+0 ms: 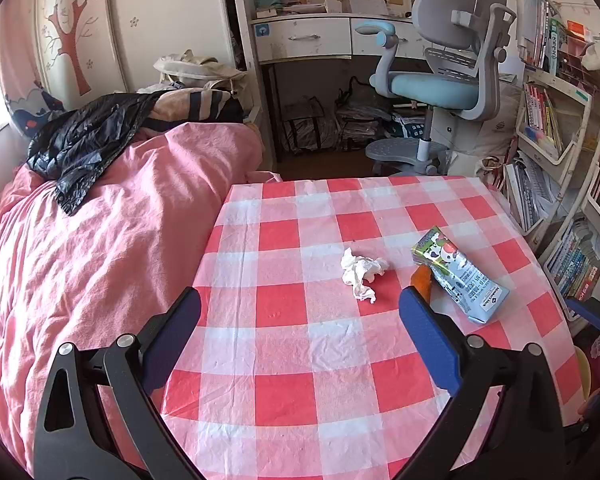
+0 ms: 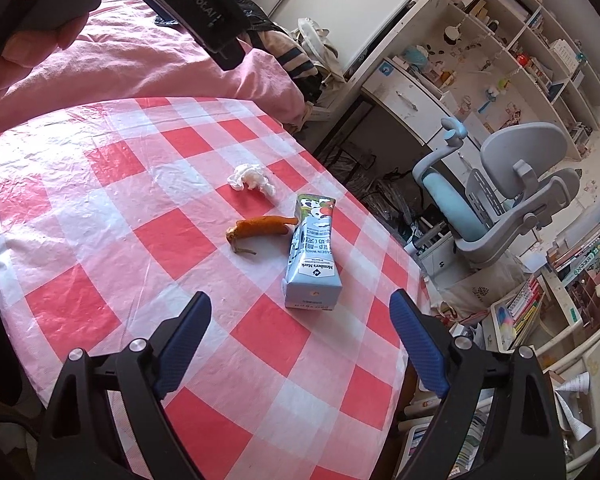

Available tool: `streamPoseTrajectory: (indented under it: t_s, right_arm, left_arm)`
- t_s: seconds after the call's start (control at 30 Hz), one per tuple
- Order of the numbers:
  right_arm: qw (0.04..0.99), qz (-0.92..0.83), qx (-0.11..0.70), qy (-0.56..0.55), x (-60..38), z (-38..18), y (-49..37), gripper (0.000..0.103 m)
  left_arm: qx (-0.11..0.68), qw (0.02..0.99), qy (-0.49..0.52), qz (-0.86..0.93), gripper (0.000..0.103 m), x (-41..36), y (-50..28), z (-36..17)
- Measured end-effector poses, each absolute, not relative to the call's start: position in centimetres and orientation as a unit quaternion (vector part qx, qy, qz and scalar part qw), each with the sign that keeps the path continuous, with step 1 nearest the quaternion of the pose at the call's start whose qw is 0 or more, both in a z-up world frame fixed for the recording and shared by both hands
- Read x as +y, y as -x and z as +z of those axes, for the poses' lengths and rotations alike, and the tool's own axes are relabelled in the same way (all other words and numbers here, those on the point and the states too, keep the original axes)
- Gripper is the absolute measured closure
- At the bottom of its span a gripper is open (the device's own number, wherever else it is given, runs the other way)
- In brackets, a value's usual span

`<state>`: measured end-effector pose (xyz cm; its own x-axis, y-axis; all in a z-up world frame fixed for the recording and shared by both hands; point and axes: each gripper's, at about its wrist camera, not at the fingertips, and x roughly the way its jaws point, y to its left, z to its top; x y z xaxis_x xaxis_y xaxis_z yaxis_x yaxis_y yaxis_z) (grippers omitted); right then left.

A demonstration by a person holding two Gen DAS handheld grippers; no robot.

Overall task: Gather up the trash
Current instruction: 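Bring both open tools back above the table, then close the left tool on the orange snack piece while the right tool grasps the blue milk carton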

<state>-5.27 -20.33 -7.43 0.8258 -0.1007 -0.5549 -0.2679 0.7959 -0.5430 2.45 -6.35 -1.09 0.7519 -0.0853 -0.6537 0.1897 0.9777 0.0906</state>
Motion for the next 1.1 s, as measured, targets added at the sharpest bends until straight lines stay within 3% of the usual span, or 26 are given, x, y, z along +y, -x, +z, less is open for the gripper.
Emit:
streamPoseTrajectory:
  t_s: [1.1]
  right_arm:
    - [0.904, 0.039, 0.283, 0.319, -21.27, -7.23, 5.52, 0.015]
  left_arm:
    - [0.344, 0.933, -0.078, -0.07, 0.007, -5.96, -2.55, -1.08]
